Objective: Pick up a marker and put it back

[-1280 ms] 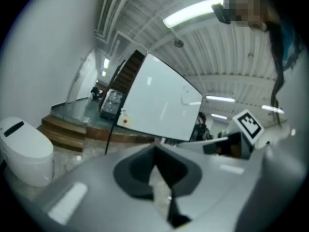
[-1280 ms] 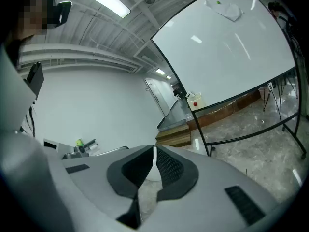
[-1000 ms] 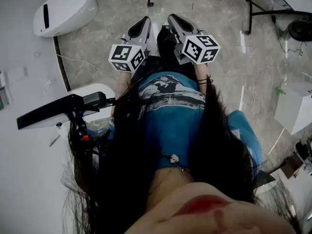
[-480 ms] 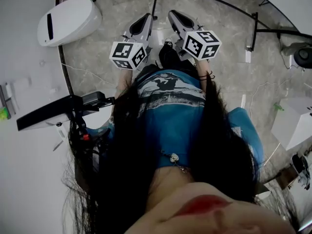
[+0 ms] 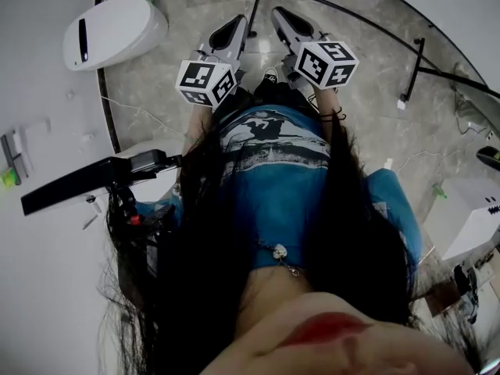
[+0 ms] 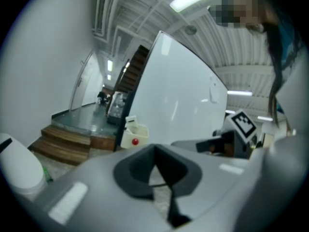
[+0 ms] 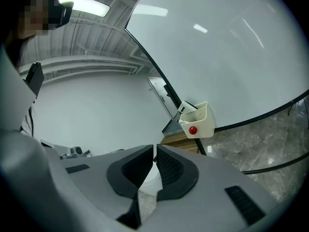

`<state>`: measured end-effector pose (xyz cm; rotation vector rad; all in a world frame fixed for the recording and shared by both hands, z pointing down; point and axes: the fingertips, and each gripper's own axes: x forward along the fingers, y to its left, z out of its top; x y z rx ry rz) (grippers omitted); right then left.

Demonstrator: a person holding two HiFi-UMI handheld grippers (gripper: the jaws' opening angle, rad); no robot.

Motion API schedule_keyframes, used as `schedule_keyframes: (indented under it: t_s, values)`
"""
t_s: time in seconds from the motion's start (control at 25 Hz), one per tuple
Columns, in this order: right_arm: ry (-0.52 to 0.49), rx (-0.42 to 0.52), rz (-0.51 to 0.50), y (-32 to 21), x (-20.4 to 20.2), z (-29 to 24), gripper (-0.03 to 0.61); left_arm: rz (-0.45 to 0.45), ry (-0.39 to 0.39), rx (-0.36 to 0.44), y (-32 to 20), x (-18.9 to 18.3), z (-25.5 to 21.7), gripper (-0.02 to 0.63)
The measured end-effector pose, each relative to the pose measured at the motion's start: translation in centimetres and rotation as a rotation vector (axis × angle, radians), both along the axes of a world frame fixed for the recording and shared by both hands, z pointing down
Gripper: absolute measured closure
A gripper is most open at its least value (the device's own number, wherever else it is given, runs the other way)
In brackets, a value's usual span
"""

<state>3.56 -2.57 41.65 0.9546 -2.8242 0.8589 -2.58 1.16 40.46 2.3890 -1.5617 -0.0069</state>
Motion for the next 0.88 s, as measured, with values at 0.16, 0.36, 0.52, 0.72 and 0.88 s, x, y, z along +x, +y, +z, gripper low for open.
schedule_keyframes:
  t_s: [0.16,0.36,0.52,0.72,0.88]
  values:
    - [-0.015,-0.041,-0.008,-3.6,1.1,0.6,0.552,-0.008,-0.013,-0.042,-3.5,1.1,0.4,0.623]
    - [0.013,-0.070,-0.012,-9.0,2.0,2.4,0.552,0.003,-0.021,-0.097,-9.6,2.2,2.2,0.623]
    - [0.022,-0.078,0.004,-10.2,2.4,3.3,0.552,0.029,-0.022,-0.107,-11.3,2.3,2.8,0.623]
    - [0.054,-0.028,0.047,-12.6,1.4,2.6,0.552,0.073,-0.019,-0.092,-14.6,0.6,2.3,0.623]
    - [0.081,0.015,0.056,-14.9,-0.8,1.2,0.551,0.106,-0.019,-0.074,-17.4,-1.6,1.2,0.623]
